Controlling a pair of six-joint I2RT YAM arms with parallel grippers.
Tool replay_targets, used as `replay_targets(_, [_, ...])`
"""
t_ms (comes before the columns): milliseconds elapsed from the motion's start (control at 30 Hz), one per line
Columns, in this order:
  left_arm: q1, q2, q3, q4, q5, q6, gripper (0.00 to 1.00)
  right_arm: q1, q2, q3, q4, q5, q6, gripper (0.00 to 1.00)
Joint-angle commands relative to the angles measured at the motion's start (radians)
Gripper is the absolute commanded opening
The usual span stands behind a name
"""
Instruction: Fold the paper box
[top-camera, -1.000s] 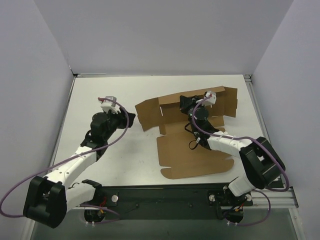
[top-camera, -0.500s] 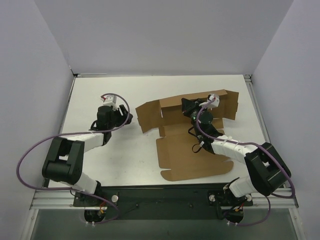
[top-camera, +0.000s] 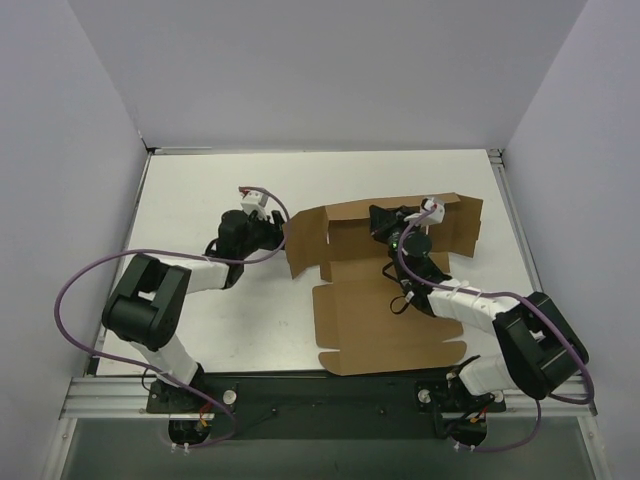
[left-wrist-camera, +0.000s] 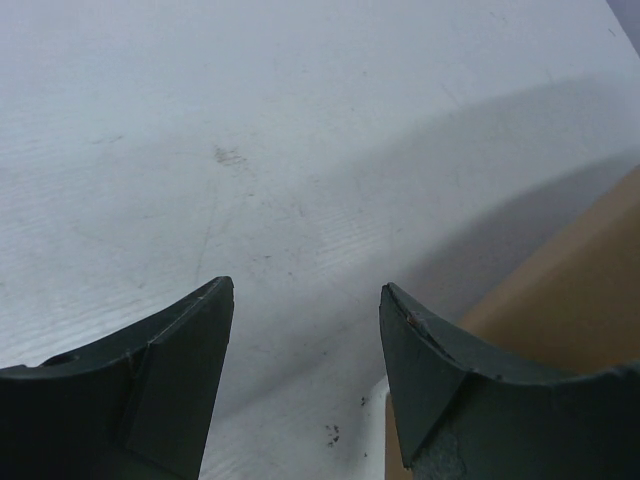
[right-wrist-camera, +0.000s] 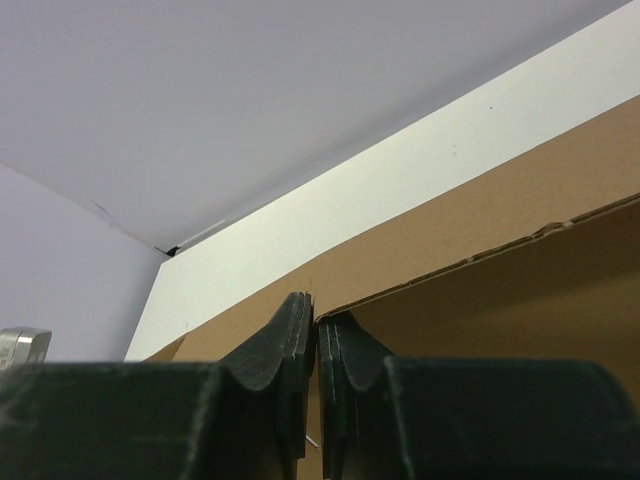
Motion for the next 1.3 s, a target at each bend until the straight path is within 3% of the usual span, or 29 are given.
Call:
replay_targets(0, [-0.065,-0.041,-0.047,0.149,0.005,0.063,0.7,-0.004,-0.05,-0.036,0.018,-0.011,-0.038,0.0])
replay_targets(867, [-0.24,-0.168,-0.306,0.497,-0.023,0.029,0.69,-0.004,-0.302,-0.177,-0.134,0.016,-0.063,0.0])
replay_targets(1267, [-0.291,-0.098,-0.258,0.547,0.018,0.067,0.69,-0.004,-0.325,-0.183,-0.184,0.028,-0.069,0.0])
